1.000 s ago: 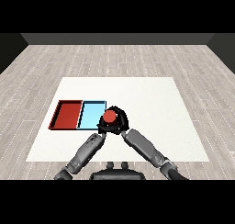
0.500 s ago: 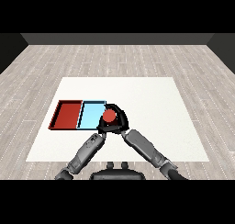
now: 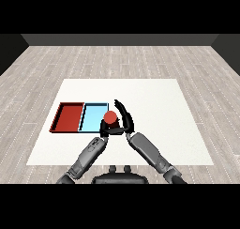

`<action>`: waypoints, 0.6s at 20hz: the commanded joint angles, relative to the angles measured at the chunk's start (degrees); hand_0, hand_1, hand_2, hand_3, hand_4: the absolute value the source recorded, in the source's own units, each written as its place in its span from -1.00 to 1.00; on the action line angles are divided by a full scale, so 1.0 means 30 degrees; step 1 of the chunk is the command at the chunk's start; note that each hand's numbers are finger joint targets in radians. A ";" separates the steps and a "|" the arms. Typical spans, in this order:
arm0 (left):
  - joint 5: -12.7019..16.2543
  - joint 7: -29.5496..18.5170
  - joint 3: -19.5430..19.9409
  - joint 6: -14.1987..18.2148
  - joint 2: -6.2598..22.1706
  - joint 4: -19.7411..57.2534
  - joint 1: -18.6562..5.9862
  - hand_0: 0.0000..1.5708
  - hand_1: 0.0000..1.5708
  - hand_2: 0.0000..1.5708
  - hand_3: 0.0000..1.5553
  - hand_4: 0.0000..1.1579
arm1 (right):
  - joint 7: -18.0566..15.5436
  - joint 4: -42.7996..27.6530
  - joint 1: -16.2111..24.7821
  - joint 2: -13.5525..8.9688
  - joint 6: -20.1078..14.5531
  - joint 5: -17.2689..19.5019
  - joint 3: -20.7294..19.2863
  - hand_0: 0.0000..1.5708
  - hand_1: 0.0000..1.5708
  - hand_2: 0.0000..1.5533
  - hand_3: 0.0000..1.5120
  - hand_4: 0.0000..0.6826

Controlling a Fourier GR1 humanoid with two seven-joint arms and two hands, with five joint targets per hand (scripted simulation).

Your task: Pick the red can and put it in the red box

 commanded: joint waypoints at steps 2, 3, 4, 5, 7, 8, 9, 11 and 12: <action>0.0141 -0.0127 0.0566 -0.0726 0.0147 -0.0621 0.1077 1.00 1.00 1.00 0.94 0.97 | -0.1155 -0.1274 0.1497 -0.0508 0.0038 0.0436 -0.1082 -1.00 -1.00 -1.00 -1.00 -1.00; -0.0663 0.0508 0.0703 0.0037 -0.0081 -0.0446 0.0412 1.00 1.00 1.00 0.94 0.97 | 0.0284 -0.1677 0.0768 -0.0724 0.0387 0.0825 -0.1557 -1.00 -1.00 -1.00 -1.00 -1.00; -0.0096 -0.0121 0.1037 0.0076 -0.0082 0.0417 0.0022 1.00 1.00 1.00 0.92 0.97 | 0.0830 -0.2315 0.0213 -0.1459 0.0590 0.0201 -0.2491 -1.00 -1.00 -1.00 -1.00 -1.00; -0.0190 -0.0440 0.1312 -0.0711 -0.0082 0.0308 0.0368 1.00 1.00 1.00 0.91 0.98 | 0.0551 -0.3258 0.1377 -0.1543 0.0603 0.0633 -0.2215 -1.00 -1.00 -1.00 -1.00 -1.00; -0.1044 0.0049 0.1255 -0.0204 0.0117 -0.0006 0.0676 1.00 1.00 1.00 0.91 0.95 | -0.0023 -0.2653 0.1013 -0.0911 0.1161 0.0193 -0.3297 -1.00 -1.00 -1.00 -1.00 -1.00; -0.0249 0.0197 0.2204 -0.1250 0.1264 -0.0261 0.0283 1.00 1.00 1.00 0.90 0.96 | 0.0490 -0.5181 0.2462 -0.2423 0.1350 -0.0150 -0.3224 -1.00 -1.00 -1.00 -1.00 -1.00; -0.0472 -0.0285 0.2148 -0.1209 0.1151 -0.0206 0.0581 1.00 1.00 1.00 0.91 0.97 | 0.0693 -0.5685 0.2532 -0.2958 0.1583 -0.0263 -0.3833 -1.00 -1.00 -1.00 -1.00 -1.00; -0.1094 -0.0244 0.2521 -0.0832 0.1551 0.0264 0.0044 1.00 1.00 1.00 0.91 0.97 | 0.0733 -0.7120 0.4058 -0.3872 0.1965 -0.0267 -0.3927 -1.00 -1.00 -1.00 -1.00 -1.00; -0.1869 0.1579 0.1879 0.0124 0.2632 -0.1696 0.0493 1.00 1.00 1.00 0.91 0.95 | 0.0290 -0.7592 0.4767 -0.4144 0.2153 -0.0479 -0.4137 -1.00 -1.00 -1.00 -1.00 -1.00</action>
